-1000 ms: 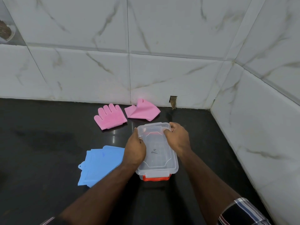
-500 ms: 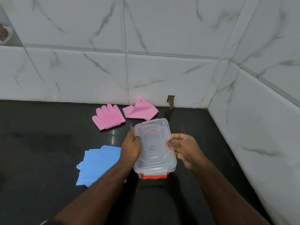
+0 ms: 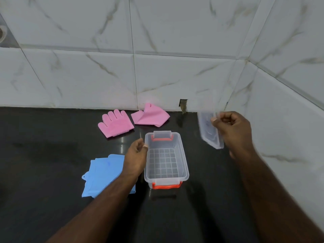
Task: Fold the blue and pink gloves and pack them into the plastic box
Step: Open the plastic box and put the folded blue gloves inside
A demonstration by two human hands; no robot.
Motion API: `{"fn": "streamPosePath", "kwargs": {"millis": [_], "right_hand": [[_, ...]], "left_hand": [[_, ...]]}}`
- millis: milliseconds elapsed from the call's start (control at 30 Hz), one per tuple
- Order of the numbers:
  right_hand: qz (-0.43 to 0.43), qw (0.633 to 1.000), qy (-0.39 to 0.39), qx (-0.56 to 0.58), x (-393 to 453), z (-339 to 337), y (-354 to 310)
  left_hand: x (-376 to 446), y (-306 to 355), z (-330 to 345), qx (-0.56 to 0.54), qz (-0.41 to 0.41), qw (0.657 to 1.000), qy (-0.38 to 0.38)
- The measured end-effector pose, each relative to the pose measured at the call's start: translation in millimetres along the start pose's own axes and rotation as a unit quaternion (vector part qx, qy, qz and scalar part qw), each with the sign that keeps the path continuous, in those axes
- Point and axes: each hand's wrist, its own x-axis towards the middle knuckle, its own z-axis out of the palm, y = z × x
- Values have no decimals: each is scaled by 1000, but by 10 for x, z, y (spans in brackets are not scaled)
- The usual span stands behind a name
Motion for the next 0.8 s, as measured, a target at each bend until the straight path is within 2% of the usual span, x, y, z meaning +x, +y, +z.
{"fn": "streamPosePath", "kwargs": {"millis": [67, 167, 367, 467, 633, 700, 800], "right_hand": [[-27, 992, -17, -122, -49, 0, 122], [-22, 961, -63, -268, -148, 72, 410], [41, 909, -154, -385, -445, 368, 741], [61, 903, -174, -388, -533, 531, 821], [65, 918, -184, -346, -526, 594, 924], [57, 930, -164, -323, -485, 545, 894], [83, 965, -111, -222, -439, 453, 673]], "left_hand": [[13, -38, 11, 1, 5, 1000, -2], [12, -59, 33, 4, 12, 1000, 0], [-4, -94, 48, 6, 13, 1000, -3], [-24, -102, 32, 2, 14, 1000, -7], [-41, -151, -84, 0, 9, 1000, -2], [-26, -179, -190, -8, 14, 1000, 9], [33, -233, -431, -29, 23, 999, 35]]}}
